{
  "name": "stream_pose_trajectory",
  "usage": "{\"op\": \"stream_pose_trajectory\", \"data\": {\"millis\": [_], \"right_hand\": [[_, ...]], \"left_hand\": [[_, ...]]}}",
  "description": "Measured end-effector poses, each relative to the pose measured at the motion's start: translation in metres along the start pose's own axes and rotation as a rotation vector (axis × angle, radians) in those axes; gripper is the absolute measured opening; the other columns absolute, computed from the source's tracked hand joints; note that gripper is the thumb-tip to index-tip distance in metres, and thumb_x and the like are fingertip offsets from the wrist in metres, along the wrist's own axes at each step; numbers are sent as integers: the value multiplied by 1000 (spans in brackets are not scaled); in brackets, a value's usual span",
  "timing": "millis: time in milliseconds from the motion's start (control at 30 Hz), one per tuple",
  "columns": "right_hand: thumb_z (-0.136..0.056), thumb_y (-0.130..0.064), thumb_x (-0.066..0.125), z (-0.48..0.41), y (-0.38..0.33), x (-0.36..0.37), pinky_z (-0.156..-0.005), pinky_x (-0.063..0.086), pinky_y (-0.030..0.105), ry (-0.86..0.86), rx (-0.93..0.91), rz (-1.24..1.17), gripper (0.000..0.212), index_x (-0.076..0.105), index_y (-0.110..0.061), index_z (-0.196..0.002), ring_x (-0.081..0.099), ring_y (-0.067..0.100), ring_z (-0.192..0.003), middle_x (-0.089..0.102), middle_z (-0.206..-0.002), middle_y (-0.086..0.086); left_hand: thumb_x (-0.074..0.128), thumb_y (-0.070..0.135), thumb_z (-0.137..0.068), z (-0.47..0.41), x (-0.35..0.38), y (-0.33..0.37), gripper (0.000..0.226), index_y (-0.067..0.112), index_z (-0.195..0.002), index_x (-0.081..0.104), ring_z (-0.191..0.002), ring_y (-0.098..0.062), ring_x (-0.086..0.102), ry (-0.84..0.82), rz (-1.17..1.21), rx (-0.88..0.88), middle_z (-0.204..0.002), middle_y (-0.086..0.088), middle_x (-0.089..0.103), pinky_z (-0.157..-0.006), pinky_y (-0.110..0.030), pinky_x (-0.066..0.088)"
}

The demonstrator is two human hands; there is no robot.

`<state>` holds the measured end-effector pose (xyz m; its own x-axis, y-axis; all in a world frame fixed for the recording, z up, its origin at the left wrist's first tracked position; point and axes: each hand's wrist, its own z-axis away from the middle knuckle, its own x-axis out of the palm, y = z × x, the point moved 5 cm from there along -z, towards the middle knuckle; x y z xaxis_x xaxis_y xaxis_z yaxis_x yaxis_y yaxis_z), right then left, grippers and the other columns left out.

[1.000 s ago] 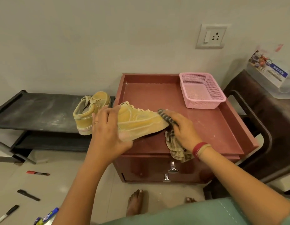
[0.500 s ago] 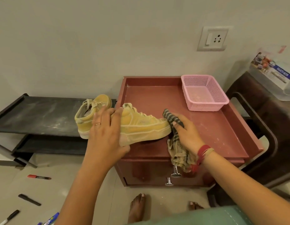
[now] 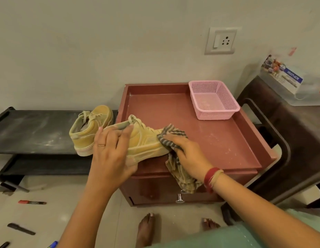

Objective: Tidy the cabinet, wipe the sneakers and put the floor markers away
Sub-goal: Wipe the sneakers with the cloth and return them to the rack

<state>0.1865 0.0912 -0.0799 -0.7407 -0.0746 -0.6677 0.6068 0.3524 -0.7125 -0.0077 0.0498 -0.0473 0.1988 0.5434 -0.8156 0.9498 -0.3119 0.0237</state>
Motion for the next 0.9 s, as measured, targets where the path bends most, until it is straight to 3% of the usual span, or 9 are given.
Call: {"op": "stream_pose_trajectory", "data": {"millis": [67, 167, 333, 467, 600, 733, 900], "right_hand": [[-86, 8, 44, -1, 5, 0, -102, 21, 4, 0, -9, 6, 50, 55, -16, -129, 43, 6, -123, 54, -132, -1], [-89, 7, 45, -9, 26, -12, -95, 21, 1, 59, 141, -17, 46, 53, -12, -130, 46, 15, -125, 54, -132, 5], [-87, 8, 45, 2, 7, -4, -104, 22, 5, 15, -27, -22, 49, 53, -14, -130, 39, 1, -123, 51, -130, -6], [-89, 8, 44, -7, 27, -13, -99, 25, 7, 21, 116, -50, 47, 53, -14, -130, 45, 16, -126, 54, -132, 2], [-89, 7, 45, 6, 11, -5, -99, 25, 0, -2, 38, -109, 47, 55, -19, -128, 42, 1, -123, 52, -128, -10], [-89, 8, 43, -9, 28, -5, -96, 30, 9, 53, 150, -143, 46, 56, -16, -127, 48, 13, -122, 57, -125, -2], [-89, 6, 45, 4, 12, -1, -99, 26, 2, 35, 45, -122, 48, 55, -19, -129, 43, 0, -121, 53, -128, -10]], "left_hand": [[85, 19, -47, -2, 0, -2, 92, 5, -131, 50, -108, -35, 49, -7, 14, 1, -103, -11, 50, -105, -59, 32], [85, 19, -46, -2, -1, -3, 92, 5, -130, 50, -108, -35, 48, -31, 38, 2, -105, -11, 50, -106, -58, 31], [76, 35, -52, -5, -3, -15, 87, 10, -131, 48, -112, -32, 48, -63, 154, -11, -111, -6, 49, -116, -40, 14], [73, 38, -53, -5, -4, -15, 87, 11, -131, 48, -115, -31, 46, -78, 176, -4, -113, -5, 48, -116, -37, 11], [71, 45, -55, -6, -5, -16, 86, 11, -131, 49, -115, -29, 46, -63, 196, 13, -115, -3, 48, -114, -46, 21], [68, 44, -55, -6, -5, -15, 85, 11, -131, 49, -114, -30, 46, -54, 191, 26, -114, -3, 48, -108, -53, 29], [78, 33, -50, -7, -7, -14, 87, 9, -129, 51, -115, -27, 42, -45, 197, 22, -113, -3, 50, -104, -55, 33]]}}
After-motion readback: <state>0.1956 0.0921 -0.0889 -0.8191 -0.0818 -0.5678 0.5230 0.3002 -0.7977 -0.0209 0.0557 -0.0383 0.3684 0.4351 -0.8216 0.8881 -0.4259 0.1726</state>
